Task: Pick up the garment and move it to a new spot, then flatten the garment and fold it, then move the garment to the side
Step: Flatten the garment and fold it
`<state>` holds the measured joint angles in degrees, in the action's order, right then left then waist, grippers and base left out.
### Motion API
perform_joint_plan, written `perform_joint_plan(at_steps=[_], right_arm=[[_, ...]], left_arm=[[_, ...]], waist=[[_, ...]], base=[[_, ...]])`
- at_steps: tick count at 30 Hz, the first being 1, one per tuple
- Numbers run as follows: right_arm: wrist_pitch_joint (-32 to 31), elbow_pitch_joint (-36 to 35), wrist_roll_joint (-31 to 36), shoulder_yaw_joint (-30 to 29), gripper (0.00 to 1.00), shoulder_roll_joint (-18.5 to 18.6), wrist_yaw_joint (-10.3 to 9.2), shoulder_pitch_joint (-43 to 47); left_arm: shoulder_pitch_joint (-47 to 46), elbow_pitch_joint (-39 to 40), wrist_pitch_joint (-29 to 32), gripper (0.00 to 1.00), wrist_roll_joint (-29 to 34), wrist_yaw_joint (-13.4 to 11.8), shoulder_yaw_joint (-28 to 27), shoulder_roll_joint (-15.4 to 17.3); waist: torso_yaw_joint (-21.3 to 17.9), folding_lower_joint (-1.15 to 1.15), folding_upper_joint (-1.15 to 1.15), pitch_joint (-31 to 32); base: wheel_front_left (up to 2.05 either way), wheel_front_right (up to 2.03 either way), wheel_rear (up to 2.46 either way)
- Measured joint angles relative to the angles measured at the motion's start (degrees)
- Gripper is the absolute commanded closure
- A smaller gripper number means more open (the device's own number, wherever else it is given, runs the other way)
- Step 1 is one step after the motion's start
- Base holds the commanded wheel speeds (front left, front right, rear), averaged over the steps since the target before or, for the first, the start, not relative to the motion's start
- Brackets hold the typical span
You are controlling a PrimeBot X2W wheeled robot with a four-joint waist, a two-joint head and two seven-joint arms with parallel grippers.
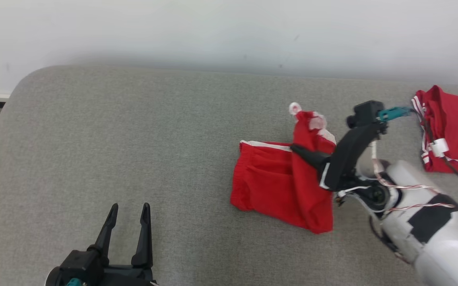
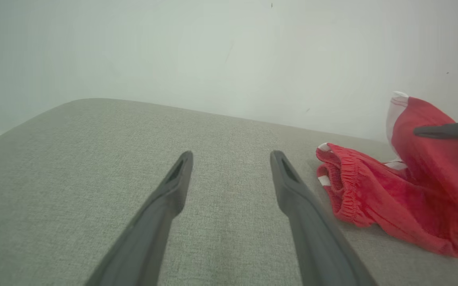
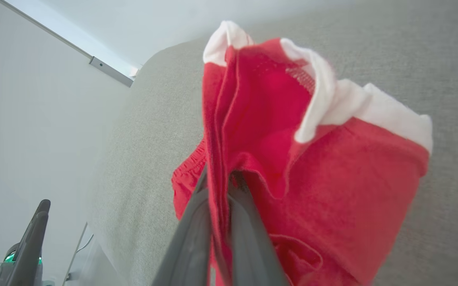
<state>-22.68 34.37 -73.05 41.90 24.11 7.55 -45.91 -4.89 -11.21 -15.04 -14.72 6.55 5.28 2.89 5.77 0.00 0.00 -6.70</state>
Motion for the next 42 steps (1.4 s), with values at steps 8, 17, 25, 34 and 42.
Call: perform_joint_plan(at_steps=[8,17,25,34,42], right_arm=[[0.35,8.39,4.66,0.49,1.0,-8.1,0.0,-2.02],[3.67,17.91,10.6,0.69,0.91,-13.28,-0.01,-4.61],[9.57,16.0,12.36,0.13,0.0,-12.04,0.0,-4.63],[16.04,12.27,12.9,-1.64,0.0,-8.66,-0.01,-3.02],[25.51,8.55,16.44,-3.42,0.0,-4.08,-0.01,0.18]], left_arm=[[-0.67,-0.26,0.0,0.0,-0.88,-0.29,1.62,0.0],[-1.09,-0.51,0.0,0.0,-1.59,-0.73,2.78,-0.01],[-0.72,-0.43,0.0,0.0,-1.44,-1.01,1.12,0.0],[0.07,0.02,0.0,0.0,-0.49,-0.96,-0.85,0.0],[0.09,0.62,0.0,0.0,0.45,-0.57,-1.85,0.0]], waist=[[2.25,0.0,0.0,-0.6],[3.85,0.0,0.0,-1.4],[3.15,0.0,0.0,-0.71],[0.88,-0.01,0.0,0.01],[-0.65,-0.01,0.0,0.15]], base=[[0.0,0.0,0.0],[0.0,0.0,0.0],[0.0,0.0,0.0],[0.0,0.0,0.0],[0.0,0.0,0.0]])
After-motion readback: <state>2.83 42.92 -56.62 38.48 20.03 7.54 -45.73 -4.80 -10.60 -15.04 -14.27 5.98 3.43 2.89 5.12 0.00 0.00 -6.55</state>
